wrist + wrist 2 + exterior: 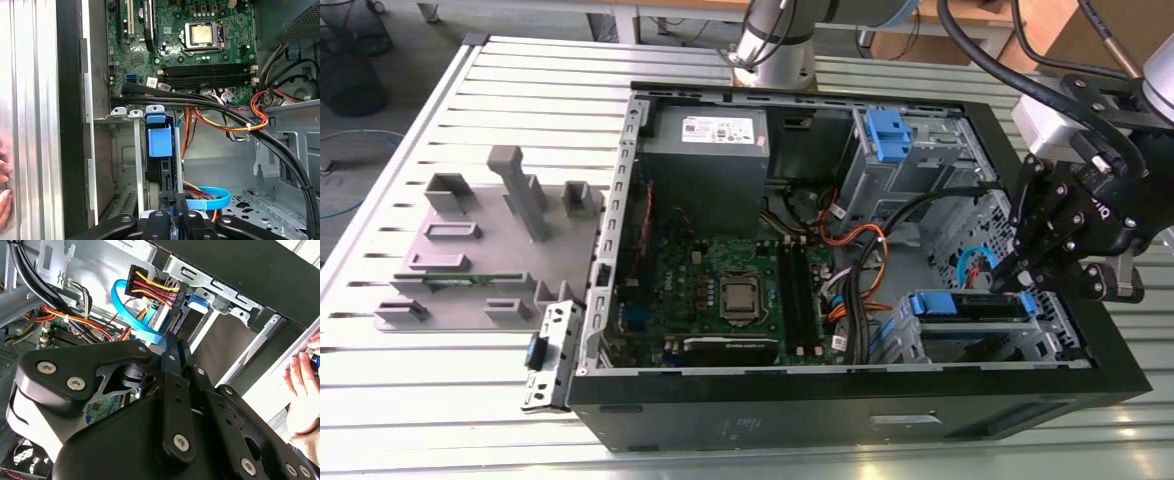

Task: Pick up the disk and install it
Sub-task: 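Insert the first disk wire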

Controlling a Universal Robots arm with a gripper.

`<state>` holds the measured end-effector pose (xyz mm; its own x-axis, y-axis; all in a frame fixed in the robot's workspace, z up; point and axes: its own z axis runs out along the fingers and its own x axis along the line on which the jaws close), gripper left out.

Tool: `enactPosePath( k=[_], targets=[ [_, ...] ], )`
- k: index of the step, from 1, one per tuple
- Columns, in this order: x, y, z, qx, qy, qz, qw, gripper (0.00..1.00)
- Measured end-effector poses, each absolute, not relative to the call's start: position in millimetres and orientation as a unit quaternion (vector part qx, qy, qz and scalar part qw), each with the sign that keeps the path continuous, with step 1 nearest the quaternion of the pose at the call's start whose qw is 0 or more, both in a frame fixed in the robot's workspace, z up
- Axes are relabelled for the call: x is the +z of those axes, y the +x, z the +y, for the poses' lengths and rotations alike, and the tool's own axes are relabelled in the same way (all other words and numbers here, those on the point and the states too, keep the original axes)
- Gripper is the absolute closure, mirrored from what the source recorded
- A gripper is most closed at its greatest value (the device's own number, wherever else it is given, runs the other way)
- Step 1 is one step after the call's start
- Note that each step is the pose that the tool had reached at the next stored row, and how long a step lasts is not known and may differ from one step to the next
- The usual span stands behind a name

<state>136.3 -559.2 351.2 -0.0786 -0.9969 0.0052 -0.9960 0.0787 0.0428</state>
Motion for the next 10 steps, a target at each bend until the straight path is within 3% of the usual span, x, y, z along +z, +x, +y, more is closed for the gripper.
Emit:
enactPosePath(
  k=[10],
  targets=[
    [351.0,132.5,-559.7,-0.012,0.682,-0.731,0.015,0.84]
  ],
)
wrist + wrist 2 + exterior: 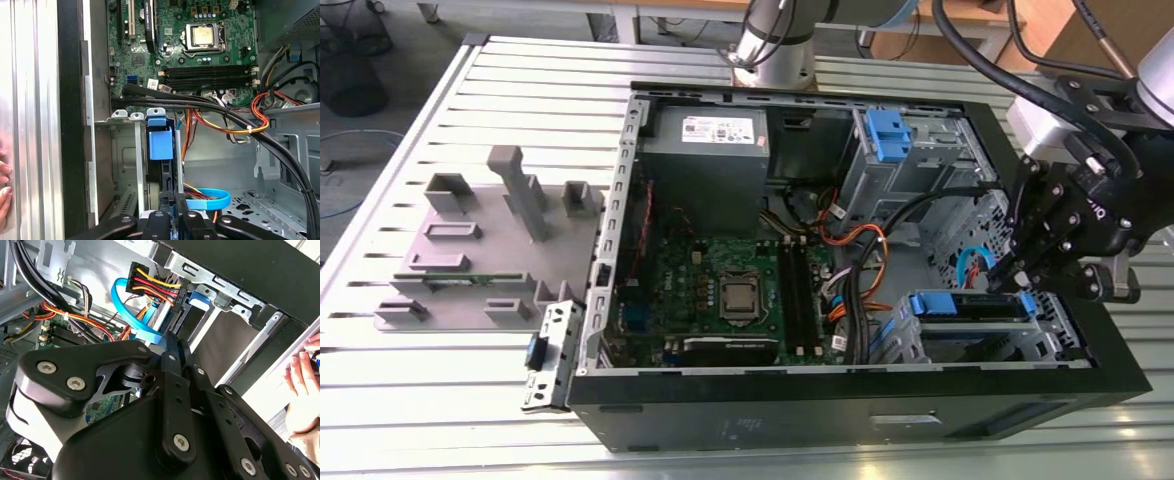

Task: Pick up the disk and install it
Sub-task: 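Insert the first disk wire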

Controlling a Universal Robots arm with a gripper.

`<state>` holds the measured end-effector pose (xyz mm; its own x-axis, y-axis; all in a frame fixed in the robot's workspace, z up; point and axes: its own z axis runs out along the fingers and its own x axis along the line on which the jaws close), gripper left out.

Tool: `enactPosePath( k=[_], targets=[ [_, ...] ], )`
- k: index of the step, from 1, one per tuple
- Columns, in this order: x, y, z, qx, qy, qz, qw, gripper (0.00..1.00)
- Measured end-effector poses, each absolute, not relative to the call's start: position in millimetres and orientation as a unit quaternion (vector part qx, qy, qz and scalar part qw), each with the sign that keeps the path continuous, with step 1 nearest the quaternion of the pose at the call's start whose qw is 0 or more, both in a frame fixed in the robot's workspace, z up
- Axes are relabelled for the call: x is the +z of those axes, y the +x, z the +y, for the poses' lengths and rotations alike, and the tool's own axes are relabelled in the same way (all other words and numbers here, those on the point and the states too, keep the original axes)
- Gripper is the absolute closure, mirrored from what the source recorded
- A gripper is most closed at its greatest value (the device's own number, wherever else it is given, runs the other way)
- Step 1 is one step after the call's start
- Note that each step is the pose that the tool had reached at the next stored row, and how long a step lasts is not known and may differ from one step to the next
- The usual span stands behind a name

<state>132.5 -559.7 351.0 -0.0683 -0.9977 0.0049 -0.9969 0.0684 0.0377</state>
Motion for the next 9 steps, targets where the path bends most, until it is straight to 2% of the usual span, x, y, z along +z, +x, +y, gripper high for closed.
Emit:
enactPosePath(
  k=[9],
  targets=[
    [349.8,129.4,-560.1,-0.007,0.694,-0.720,0.010,0.84]
  ],
)
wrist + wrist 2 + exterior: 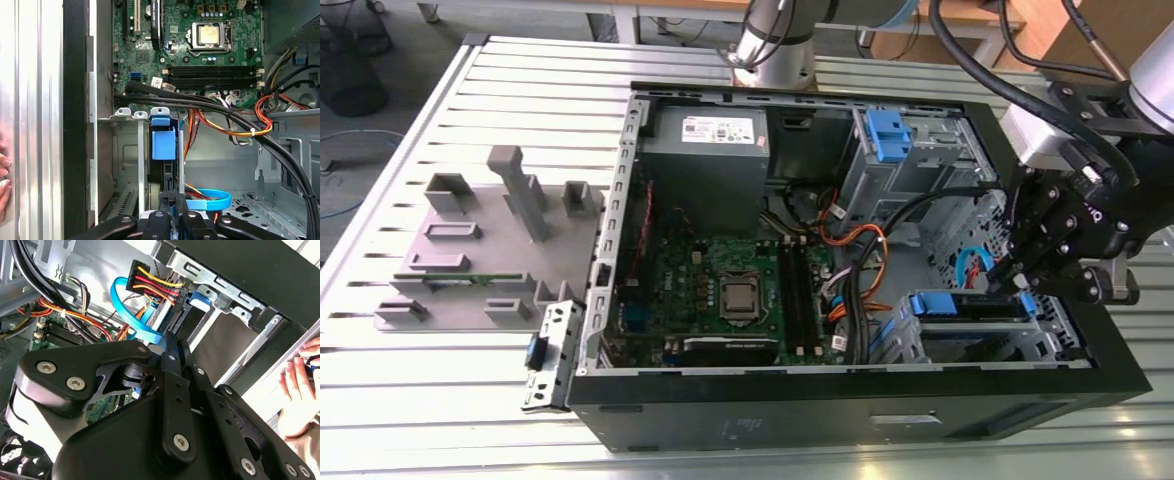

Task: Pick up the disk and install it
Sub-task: 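Insert the first disk wire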

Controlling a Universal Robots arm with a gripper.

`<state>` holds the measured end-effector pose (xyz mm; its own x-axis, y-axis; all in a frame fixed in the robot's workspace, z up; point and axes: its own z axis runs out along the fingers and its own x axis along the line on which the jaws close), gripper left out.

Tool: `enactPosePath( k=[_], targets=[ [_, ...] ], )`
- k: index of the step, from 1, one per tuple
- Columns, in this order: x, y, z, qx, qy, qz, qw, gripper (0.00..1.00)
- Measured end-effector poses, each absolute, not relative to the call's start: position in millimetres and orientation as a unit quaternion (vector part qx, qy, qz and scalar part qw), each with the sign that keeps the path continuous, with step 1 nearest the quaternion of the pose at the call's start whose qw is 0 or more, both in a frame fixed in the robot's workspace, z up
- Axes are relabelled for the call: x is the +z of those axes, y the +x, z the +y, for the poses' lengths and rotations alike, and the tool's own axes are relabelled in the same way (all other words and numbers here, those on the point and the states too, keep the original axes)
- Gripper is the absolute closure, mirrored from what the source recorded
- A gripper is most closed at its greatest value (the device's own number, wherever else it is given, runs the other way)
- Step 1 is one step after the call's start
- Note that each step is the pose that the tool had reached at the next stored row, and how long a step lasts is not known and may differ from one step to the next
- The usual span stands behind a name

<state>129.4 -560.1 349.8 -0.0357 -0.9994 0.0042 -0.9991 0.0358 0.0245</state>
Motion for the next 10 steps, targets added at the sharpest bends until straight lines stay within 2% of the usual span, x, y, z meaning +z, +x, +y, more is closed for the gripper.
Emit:
enactPosePath(
  k=[10],
  targets=[
    [343.2,119.2,-560.1,0.000,0.699,-0.715,-0.002,0.84]
  ],
)
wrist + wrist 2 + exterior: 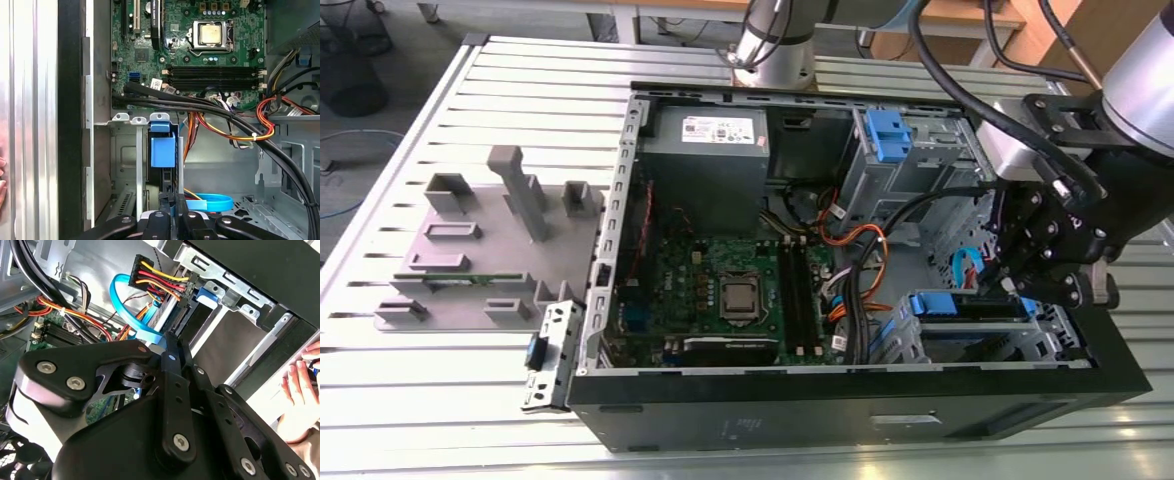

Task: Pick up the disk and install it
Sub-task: 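Insert the first disk wire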

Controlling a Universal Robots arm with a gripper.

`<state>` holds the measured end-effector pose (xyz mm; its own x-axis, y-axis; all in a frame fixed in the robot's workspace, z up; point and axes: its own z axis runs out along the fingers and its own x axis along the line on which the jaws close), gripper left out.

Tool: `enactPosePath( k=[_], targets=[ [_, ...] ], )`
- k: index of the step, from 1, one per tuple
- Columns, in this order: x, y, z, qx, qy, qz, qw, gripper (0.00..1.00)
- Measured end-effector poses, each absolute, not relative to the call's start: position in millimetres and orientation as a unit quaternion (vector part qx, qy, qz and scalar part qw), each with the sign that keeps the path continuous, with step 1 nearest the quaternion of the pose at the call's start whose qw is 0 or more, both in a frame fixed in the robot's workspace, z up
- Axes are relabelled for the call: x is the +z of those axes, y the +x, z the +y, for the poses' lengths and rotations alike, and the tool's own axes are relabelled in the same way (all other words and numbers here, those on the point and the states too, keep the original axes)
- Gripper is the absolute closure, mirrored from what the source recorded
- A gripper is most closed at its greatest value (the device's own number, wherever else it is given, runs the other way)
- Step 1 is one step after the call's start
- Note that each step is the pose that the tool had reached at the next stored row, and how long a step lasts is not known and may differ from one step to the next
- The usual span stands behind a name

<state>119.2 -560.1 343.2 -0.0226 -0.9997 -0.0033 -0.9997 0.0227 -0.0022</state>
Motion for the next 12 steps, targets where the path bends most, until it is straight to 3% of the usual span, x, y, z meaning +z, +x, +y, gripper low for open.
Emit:
enactPosePath(
  k=[12],
  targets=[
    [339.6,119.0,-560.0,0.000,-0.700,0.714,0.003,0.84]
  ],
)
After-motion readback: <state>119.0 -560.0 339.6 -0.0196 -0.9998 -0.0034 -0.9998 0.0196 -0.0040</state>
